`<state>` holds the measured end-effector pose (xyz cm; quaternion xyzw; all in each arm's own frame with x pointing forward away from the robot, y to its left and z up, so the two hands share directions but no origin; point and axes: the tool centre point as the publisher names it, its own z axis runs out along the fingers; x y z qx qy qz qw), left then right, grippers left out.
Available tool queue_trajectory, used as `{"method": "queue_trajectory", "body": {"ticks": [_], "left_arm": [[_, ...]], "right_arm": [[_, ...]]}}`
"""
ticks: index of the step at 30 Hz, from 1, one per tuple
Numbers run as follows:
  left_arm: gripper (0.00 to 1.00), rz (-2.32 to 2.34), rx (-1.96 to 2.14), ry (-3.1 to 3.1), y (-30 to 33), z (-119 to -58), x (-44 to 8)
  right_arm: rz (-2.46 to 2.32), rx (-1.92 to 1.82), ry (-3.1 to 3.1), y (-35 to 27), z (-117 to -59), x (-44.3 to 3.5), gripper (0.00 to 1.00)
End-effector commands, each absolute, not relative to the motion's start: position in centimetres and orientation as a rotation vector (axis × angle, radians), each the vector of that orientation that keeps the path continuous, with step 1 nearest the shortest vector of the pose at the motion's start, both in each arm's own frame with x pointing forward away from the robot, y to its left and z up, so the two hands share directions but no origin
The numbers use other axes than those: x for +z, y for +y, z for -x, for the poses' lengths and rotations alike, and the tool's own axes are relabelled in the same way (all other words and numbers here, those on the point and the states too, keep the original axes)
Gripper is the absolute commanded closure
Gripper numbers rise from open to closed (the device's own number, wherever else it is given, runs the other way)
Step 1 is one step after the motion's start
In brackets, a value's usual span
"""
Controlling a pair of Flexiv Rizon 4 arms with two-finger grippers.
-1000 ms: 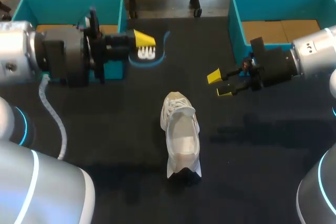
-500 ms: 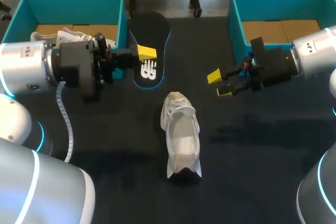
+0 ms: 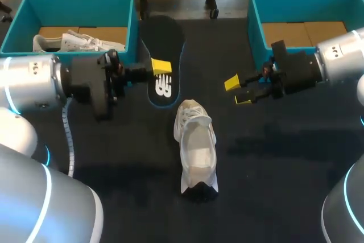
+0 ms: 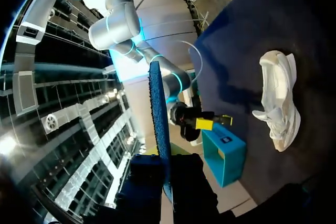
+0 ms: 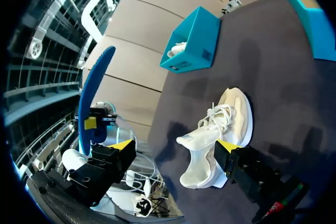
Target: Take the shoe out of the shoebox, open the shoe tongue, remove and reinsert the insole, then place the shoe into the shoebox
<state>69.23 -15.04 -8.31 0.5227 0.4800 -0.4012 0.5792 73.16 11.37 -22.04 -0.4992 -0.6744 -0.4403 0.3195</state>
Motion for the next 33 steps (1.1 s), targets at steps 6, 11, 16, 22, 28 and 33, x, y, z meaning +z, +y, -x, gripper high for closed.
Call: {"method": "queue_trajectory", "body": {"ticks": [6,11,16,22,28,33], "left_arm": [[1.00,-1.251,-0.980,1.048,-16.4,-71.0,-13.4],[1.00,-1.244,-0.988,1.039,-16.7,-72.0,-15.5],[1.00,-1.217,-0.996,1.019,-16.7,-72.5,-16.3],[1.00,-1.216,-0.997,0.989,-16.6,-72.2,-16.5],[1.00,-1.220,-1.015,0.995,-16.5,-72.2,-16.8],[1.00,-1.219,-1.041,0.986,-16.5,-72.2,-16.8]], "right_arm": [[1.314,-1.159,-1.774,11.5,-73.1,-22.1,0.00],[1.314,-1.159,-1.774,11.5,-73.1,-22.1,0.00],[1.314,-1.159,-1.774,11.5,-73.1,-22.1,0.00],[1.270,-1.158,-1.755,11.5,-73.9,-21.6,0.00],[1.218,-1.165,-1.688,11.5,-75.3,-20.5,0.00],[1.218,-1.165,-1.688,11.5,-75.3,-20.5,0.00]]}}
